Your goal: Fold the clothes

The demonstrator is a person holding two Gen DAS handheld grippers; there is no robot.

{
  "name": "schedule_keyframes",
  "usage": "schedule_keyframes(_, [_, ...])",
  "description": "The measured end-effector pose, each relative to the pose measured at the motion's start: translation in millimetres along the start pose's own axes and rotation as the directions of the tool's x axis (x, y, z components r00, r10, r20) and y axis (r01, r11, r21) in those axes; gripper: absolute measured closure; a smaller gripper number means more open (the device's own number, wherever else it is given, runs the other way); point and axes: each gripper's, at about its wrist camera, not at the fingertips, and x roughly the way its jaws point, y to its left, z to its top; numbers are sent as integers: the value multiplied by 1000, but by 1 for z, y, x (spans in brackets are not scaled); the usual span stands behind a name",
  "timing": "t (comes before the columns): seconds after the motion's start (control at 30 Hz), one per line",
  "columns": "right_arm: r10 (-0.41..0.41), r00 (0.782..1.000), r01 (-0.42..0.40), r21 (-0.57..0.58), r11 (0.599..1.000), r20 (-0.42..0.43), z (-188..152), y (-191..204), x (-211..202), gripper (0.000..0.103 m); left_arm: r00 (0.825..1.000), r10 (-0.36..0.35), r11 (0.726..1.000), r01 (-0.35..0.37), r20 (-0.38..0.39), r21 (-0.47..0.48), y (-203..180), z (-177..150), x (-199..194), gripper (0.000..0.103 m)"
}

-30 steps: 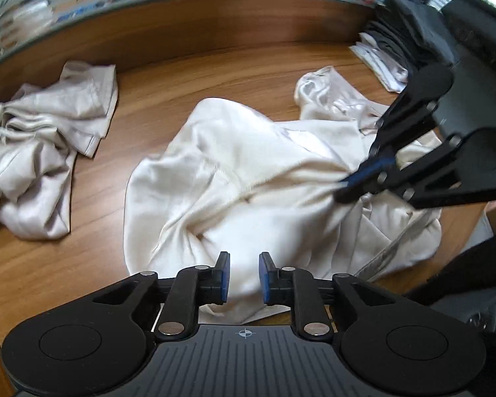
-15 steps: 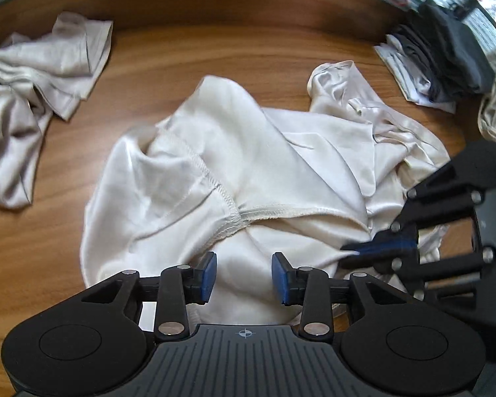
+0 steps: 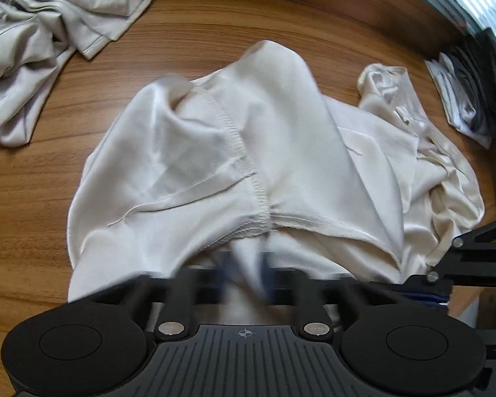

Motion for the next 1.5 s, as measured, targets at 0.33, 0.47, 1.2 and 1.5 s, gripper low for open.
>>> schedule_keyframes(0.33, [58, 995, -63, 56, 996, 82, 17, -16, -21, 97, 995, 5, 999, -9, 96, 35, -2, -12, -32, 100])
schedule_keyframes(0.47, [54, 996, -56, 19, 998, 74, 36, -16, -2, 97, 992, 13, 999, -19, 122, 51, -4, -16, -41, 100])
schedule_keyframes(1.2, [-42, 999, 42, 12, 999, 0, 71, -65, 69, 97, 977, -92, 995, 97, 191, -14, 15, -48, -105, 100])
schedule_keyframes(1.5, [45, 997, -47, 25, 999, 63, 53, -40, 16, 97, 994, -44, 999, 41, 96, 23, 18, -77, -90, 100])
